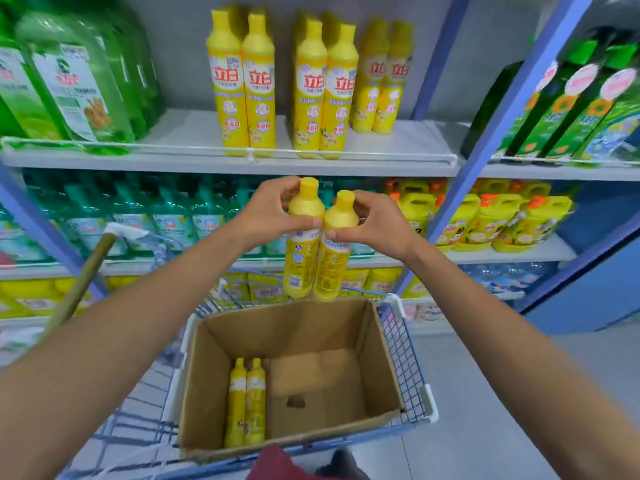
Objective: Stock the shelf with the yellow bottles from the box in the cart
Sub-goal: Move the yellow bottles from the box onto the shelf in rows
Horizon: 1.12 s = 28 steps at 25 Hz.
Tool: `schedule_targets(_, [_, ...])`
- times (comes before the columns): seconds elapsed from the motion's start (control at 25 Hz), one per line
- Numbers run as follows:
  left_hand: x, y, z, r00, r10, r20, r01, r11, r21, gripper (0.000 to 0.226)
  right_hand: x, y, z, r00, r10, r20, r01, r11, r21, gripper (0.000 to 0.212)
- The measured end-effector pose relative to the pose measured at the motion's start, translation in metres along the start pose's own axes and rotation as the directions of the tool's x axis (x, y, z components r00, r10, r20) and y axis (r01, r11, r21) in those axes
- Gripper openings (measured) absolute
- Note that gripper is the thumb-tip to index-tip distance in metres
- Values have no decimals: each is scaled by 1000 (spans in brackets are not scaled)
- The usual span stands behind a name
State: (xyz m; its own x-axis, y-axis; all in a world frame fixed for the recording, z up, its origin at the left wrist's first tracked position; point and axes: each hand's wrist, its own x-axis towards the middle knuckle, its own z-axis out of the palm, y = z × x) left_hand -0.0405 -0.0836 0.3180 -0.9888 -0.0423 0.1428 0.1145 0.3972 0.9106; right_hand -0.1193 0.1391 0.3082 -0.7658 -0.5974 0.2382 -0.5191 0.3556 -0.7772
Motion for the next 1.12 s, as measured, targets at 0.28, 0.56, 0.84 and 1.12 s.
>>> schedule_targets(0.28, [40, 93, 1, 977, 168, -133, -171, 985, -11, 58, 30, -43, -89, 983, -143, -116, 158, 978, 135, 42])
schedule_targets(0.56, [127, 166, 31, 926, 297, -233, -289, 955, 70, 43, 82, -27, -188, 963, -232, -139, 254, 951, 175, 51])
schedule_targets(0.84, [229, 192, 56, 891, 299, -342, -299, 953, 54, 42, 161, 1, -262, 943, -271, -192, 303, 939, 165, 41])
schedule_targets(1.12, [293, 172, 61, 887, 230, -401, -205, 973, 106, 50, 219, 51, -266, 950, -253, -185, 281, 949, 145, 42])
